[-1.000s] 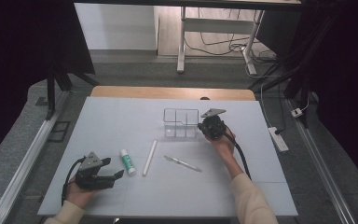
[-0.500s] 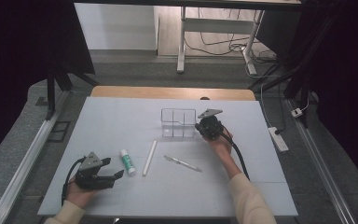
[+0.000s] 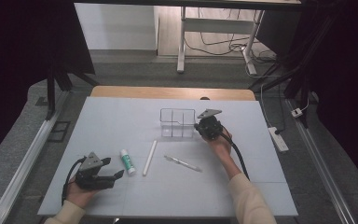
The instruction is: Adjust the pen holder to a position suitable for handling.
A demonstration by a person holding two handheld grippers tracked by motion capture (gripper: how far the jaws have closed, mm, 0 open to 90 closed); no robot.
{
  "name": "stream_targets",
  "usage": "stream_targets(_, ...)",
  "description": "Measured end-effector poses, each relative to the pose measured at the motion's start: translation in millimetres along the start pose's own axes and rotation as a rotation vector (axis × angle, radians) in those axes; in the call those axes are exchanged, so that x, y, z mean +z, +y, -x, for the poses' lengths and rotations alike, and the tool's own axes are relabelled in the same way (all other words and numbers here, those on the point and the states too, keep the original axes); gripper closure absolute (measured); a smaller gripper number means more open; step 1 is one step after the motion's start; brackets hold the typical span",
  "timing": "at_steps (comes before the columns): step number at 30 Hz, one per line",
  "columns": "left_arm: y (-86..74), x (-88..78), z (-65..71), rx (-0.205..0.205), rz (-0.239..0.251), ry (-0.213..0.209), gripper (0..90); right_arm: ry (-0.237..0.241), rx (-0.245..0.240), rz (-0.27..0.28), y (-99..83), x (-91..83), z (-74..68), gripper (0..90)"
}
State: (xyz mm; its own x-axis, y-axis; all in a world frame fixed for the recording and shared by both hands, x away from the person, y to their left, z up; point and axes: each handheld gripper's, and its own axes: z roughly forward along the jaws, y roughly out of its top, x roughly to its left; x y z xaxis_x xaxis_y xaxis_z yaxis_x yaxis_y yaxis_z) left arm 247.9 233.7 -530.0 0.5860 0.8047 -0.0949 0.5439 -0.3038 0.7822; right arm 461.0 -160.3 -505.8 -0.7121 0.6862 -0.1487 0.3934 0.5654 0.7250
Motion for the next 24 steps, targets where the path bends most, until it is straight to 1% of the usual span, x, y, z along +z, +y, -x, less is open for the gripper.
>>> stream_targets(2,-0.4,-0.4,-0.6,-0.003,0.002,0.001,24.5,-0.007,-0.004,0.009,0.8,-2.5,0.7,89.3)
stream_targets(7,-1.2,-0.1,-1.0,0.005,-0.005,0.011,24.5,-0.017,0.013,0.038,1.2,-10.8,3.3,89.3)
stream_targets(13,-1.6,-2.1,-1.3,0.003,0.004,0.016,24.5,-0.029,0.006,0.053,-2.7,-20.8,3.5,89.3)
stream_targets(19,-1.6,-3.2,-0.8,0.005,0.01,0.016,24.5,-0.022,-0.004,0.081,-7.4,-32.1,-2.3,89.3)
stream_targets(21,-1.5,-3.4,-0.4,0.009,0.011,0.016,24.5,-0.009,-0.015,0.083,-9.5,-36.2,-5.4,89.3)
stream_targets(22,-1.3,-3.3,-0.4,0.009,0.012,0.017,24.5,-0.01,-0.026,0.083,-10.3,-38.3,-6.8,89.3)
stream_targets(23,-1.3,-3.3,-0.3,0.011,0.013,0.018,24.6,-0.008,-0.026,0.088,-11.1,-40.5,-7.7,89.3)
stream_targets(24,-1.4,-3.3,-0.4,0.013,0.012,0.019,24.6,0.006,-0.022,0.096,-12.0,-42.2,-8.0,89.3)
